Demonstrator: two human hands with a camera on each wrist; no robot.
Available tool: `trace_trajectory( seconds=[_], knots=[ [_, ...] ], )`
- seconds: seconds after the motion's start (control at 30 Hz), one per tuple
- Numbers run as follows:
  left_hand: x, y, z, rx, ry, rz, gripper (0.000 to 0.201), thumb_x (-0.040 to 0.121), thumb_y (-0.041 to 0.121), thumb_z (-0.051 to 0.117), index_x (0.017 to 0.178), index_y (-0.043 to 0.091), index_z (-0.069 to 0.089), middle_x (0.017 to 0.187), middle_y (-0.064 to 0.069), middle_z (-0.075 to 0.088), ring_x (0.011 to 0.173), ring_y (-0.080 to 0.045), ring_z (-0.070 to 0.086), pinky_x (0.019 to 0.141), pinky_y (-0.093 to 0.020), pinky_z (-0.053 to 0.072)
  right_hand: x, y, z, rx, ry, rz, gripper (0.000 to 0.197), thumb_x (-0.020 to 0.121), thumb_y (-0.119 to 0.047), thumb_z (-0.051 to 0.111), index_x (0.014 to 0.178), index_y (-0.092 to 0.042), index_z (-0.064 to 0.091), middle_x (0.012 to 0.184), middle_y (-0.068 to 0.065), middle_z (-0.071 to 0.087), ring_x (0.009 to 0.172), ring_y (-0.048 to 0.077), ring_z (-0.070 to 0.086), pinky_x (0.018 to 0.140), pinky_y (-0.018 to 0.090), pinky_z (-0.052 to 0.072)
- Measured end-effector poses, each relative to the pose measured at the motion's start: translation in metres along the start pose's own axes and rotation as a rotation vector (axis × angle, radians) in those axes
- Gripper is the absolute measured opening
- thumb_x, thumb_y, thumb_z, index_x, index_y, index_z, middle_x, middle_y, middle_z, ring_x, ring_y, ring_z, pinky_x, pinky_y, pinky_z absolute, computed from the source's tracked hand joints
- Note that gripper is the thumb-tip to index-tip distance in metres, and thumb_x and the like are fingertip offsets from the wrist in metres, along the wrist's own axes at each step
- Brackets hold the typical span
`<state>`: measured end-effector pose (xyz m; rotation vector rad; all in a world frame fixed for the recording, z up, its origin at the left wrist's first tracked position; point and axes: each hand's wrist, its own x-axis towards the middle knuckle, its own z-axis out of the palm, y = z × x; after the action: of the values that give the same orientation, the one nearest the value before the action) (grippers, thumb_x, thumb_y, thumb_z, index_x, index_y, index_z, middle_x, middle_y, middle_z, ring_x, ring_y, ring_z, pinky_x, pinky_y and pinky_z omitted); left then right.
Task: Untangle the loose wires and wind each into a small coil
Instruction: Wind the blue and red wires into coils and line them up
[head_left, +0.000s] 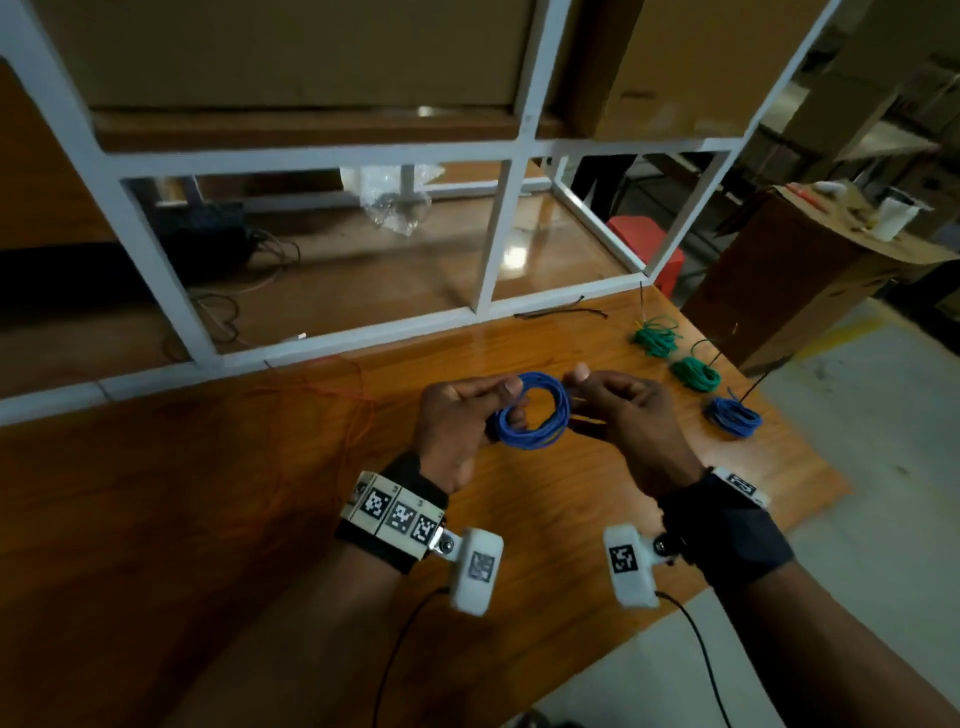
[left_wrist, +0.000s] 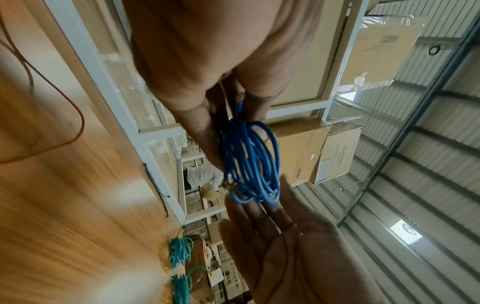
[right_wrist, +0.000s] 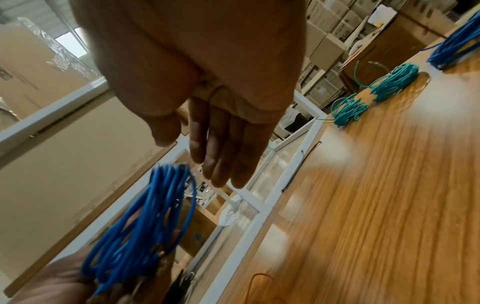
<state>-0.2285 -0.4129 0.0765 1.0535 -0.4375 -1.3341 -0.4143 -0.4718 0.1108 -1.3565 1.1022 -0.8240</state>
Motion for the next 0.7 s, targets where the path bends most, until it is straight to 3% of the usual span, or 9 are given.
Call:
trace_trajectory(
  seconds=[0.07, 0.2, 0.27, 0.4, 0.47, 0.53, 0.6, 0.63, 0.7],
  knots=[
    [0.006, -0.001, -0.006, -0.016, 0.025, 0.002, 0.02, 0.086, 0.01, 0.076, 0.104, 0.001, 0.075, 0.095, -0.025, 0.074, 0.072, -0.027, 0.065, 0.073, -0.038, 0.058, 0.004, 0.004, -0.006, -0.02, 0.025, 0.057, 0.033, 0.099, -0.037, 0.065, 0.101, -0.006, 0.077, 0.104, 0.011, 0.079, 0.1, 0.026, 0.076, 0.085, 0.044, 0.061],
    [0.028, -0.008, -0.005, -0.014, 0.088, -0.02, 0.019, 0.089, 0.012, 0.074, 0.106, 0.005, 0.075, 0.096, -0.019, 0.076, 0.079, -0.025, 0.067, 0.075, -0.037, 0.06, 0.024, 0.015, -0.033, -0.128, 0.026, 0.08, 0.022, 0.096, -0.029, 0.072, 0.097, -0.008, 0.077, 0.101, 0.01, 0.079, 0.1, 0.029, 0.075, 0.086, 0.048, 0.061],
    [0.042, -0.016, -0.001, -0.021, 0.14, -0.016, 0.021, 0.088, 0.013, 0.074, 0.107, 0.005, 0.075, 0.094, -0.015, 0.077, 0.081, -0.024, 0.068, 0.077, -0.037, 0.06, 0.045, 0.017, -0.047, -0.144, 0.02, 0.075, 0.02, 0.095, -0.028, 0.073, 0.096, -0.008, 0.077, 0.1, 0.01, 0.079, 0.099, 0.029, 0.075, 0.085, 0.048, 0.062],
    [0.071, -0.026, 0.017, -0.037, 0.262, 0.074, 0.007, 0.089, 0.011, 0.073, 0.094, 0.012, 0.077, 0.087, -0.016, 0.073, 0.072, -0.022, 0.065, 0.067, -0.031, 0.061, 0.101, 0.017, -0.071, 0.001, -0.006, 0.076, 0.017, 0.096, -0.026, 0.072, 0.096, -0.01, 0.076, 0.103, 0.012, 0.078, 0.095, 0.026, 0.075, 0.083, 0.044, 0.061],
    [0.088, -0.031, 0.028, -0.017, 0.326, 0.12, 0.01, 0.089, 0.011, 0.073, 0.098, 0.009, 0.077, 0.088, -0.016, 0.074, 0.071, -0.022, 0.065, 0.068, -0.031, 0.06, 0.137, 0.022, -0.083, -0.014, -0.06, 0.074, 0.018, 0.097, -0.026, 0.072, 0.098, -0.009, 0.076, 0.104, 0.012, 0.078, 0.096, 0.026, 0.075, 0.08, 0.041, 0.063],
    [0.104, -0.036, 0.042, 0.02, 0.386, 0.138, 0.018, 0.089, 0.013, 0.073, 0.106, 0.005, 0.075, 0.089, -0.014, 0.076, 0.072, -0.02, 0.067, 0.07, -0.031, 0.06, 0.178, 0.03, -0.099, -0.099, -0.073, 0.037, 0.015, 0.098, -0.023, 0.071, 0.095, -0.009, 0.076, 0.097, 0.008, 0.079, 0.092, 0.023, 0.075, 0.075, 0.038, 0.062],
    [0.119, -0.042, 0.059, 0.053, 0.433, 0.143, 0.02, 0.089, 0.015, 0.073, 0.107, 0.006, 0.075, 0.091, -0.013, 0.077, 0.074, -0.019, 0.07, 0.069, -0.031, 0.061, 0.222, 0.041, -0.113, -0.274, -0.053, -0.043, 0.017, 0.097, -0.02, 0.071, 0.083, -0.014, 0.077, 0.079, 0.002, 0.076, 0.075, 0.018, 0.071, 0.063, 0.035, 0.057],
    [0.126, -0.045, 0.066, 0.068, 0.453, 0.151, 0.015, 0.09, 0.016, 0.072, 0.102, 0.009, 0.076, 0.091, -0.012, 0.077, 0.076, -0.02, 0.07, 0.07, -0.032, 0.06, 0.247, 0.048, -0.119, -0.431, -0.054, -0.093, 0.02, 0.096, -0.021, 0.071, 0.078, -0.018, 0.076, 0.071, -0.001, 0.072, 0.068, 0.015, 0.066, 0.058, 0.034, 0.051],
    [0.135, -0.049, 0.081, 0.099, 0.474, 0.176, 0.007, 0.091, 0.015, 0.071, 0.089, 0.016, 0.078, 0.086, -0.01, 0.074, 0.073, -0.02, 0.067, 0.069, -0.033, 0.057, 0.286, 0.059, -0.122, -0.781, -0.119, -0.155, 0.019, 0.093, -0.021, 0.069, 0.075, -0.019, 0.075, 0.071, -0.003, 0.068, 0.068, 0.016, 0.062, 0.06, 0.029, 0.041]
  ],
)
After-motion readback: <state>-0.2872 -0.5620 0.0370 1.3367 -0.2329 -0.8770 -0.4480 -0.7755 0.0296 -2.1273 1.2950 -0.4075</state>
